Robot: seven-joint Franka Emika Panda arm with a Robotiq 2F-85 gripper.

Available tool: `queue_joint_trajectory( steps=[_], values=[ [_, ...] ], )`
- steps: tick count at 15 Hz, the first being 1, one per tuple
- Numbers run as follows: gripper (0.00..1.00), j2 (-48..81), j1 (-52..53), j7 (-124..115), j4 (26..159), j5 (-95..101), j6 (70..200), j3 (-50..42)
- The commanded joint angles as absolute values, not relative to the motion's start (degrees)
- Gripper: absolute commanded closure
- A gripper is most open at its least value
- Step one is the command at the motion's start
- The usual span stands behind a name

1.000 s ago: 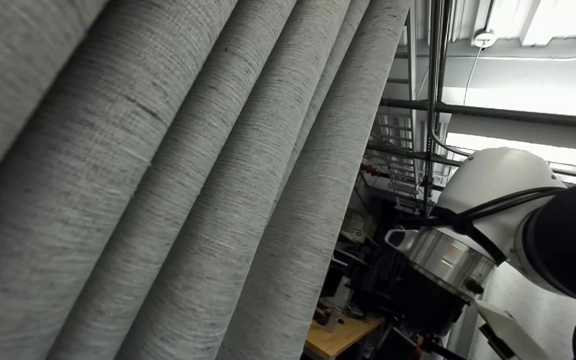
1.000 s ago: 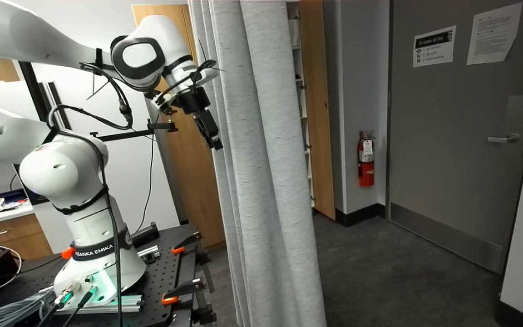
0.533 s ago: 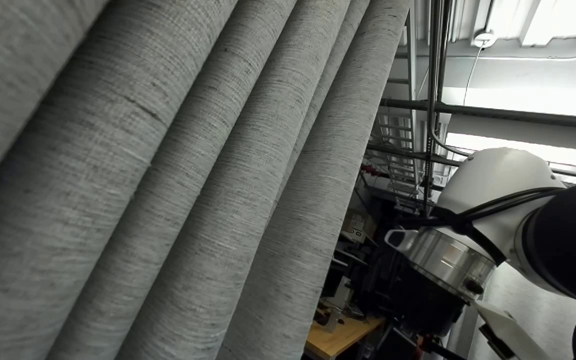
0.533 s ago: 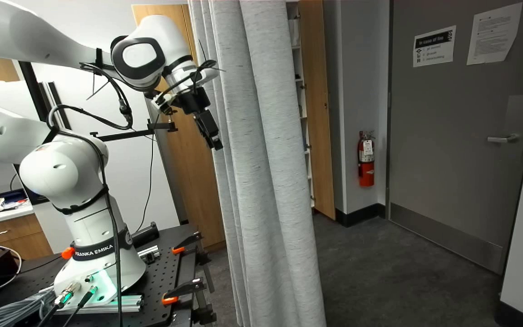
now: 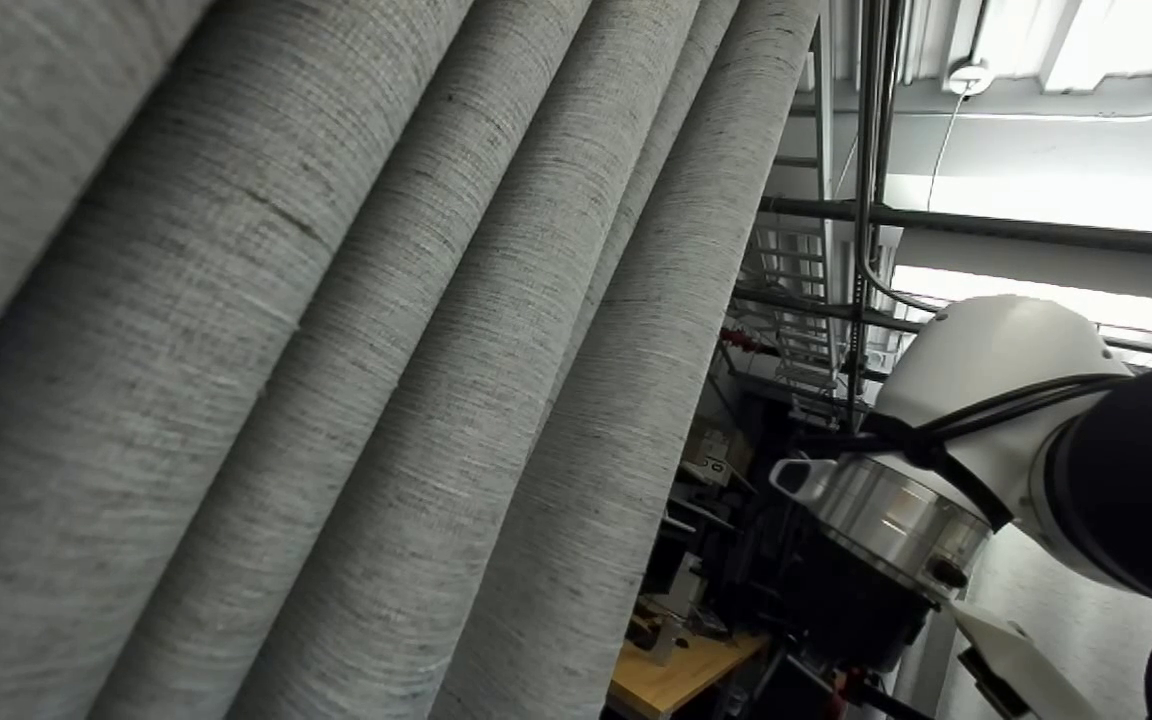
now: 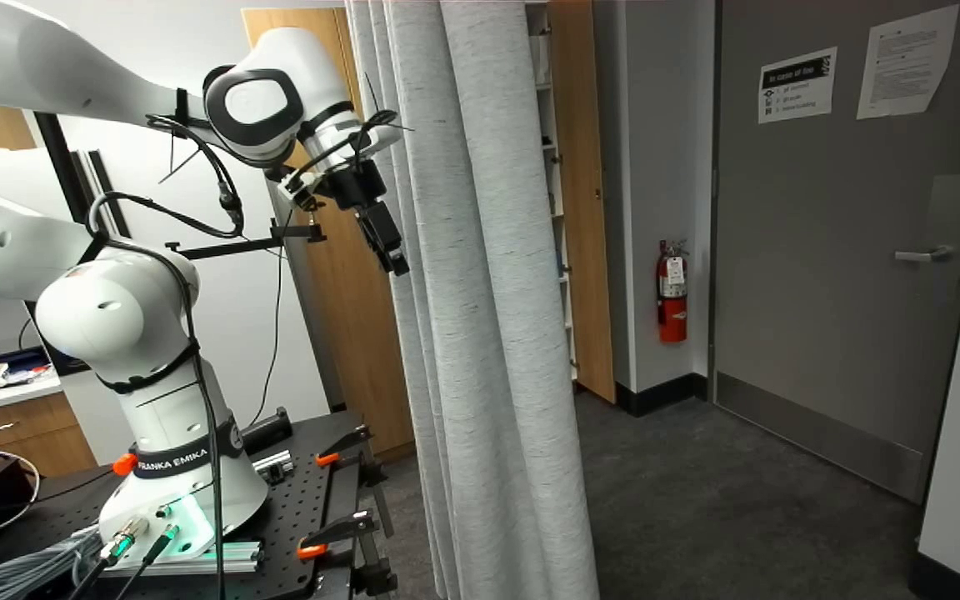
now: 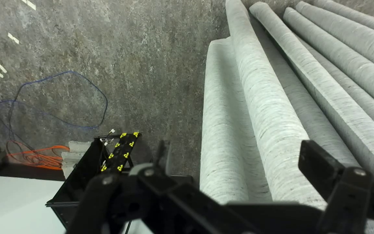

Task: Pull the curtain to the right

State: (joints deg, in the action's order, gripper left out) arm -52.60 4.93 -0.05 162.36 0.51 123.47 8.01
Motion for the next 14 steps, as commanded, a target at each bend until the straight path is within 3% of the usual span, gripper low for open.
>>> queue_joint_trajectory(
  steps=[1,14],
  values=[
    [0.00,-52.5,5.5,-0.5,162.2,1.1,123.3,7.4],
    [0.00,-48.2,3.0,-2.2,158.9,4.1,140.3,9.2]
  ],
)
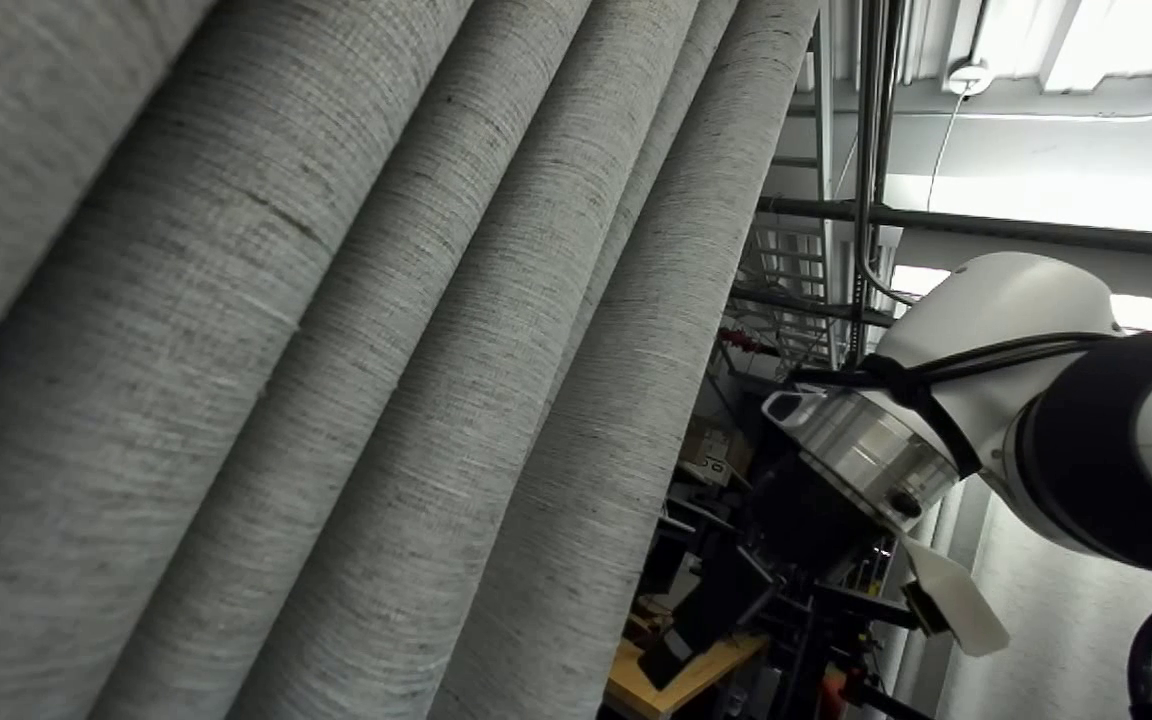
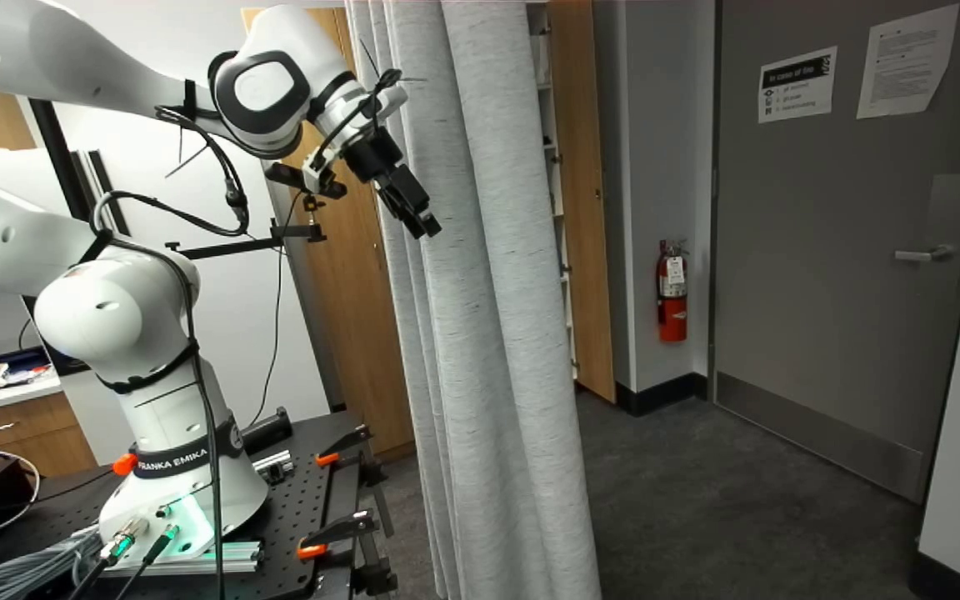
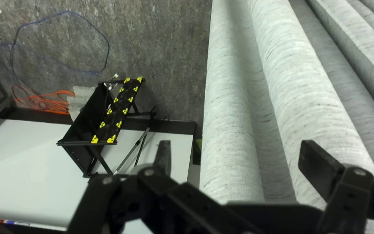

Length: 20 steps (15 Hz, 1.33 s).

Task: Pull the curtain to the right

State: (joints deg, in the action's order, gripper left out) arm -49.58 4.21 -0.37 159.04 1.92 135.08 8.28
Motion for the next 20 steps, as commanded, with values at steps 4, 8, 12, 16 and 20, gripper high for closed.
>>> queue_joint_trajectory(
  steps=[4,8,12,16,20],
  values=[
    [0.00,-38.5,2.0,-3.0,147.9,5.7,145.3,11.7],
    [0.00,-39.7,3.9,-2.4,147.5,4.8,144.7,10.9],
    [0.00,-37.3,3.7,-2.5,145.7,4.9,144.7,10.8],
    [0.00,-36.1,3.5,-2.4,146.2,4.9,147.8,10.6],
    [0.00,-31.7,1.8,-3.4,143.5,5.4,150.9,10.4]
  ],
)
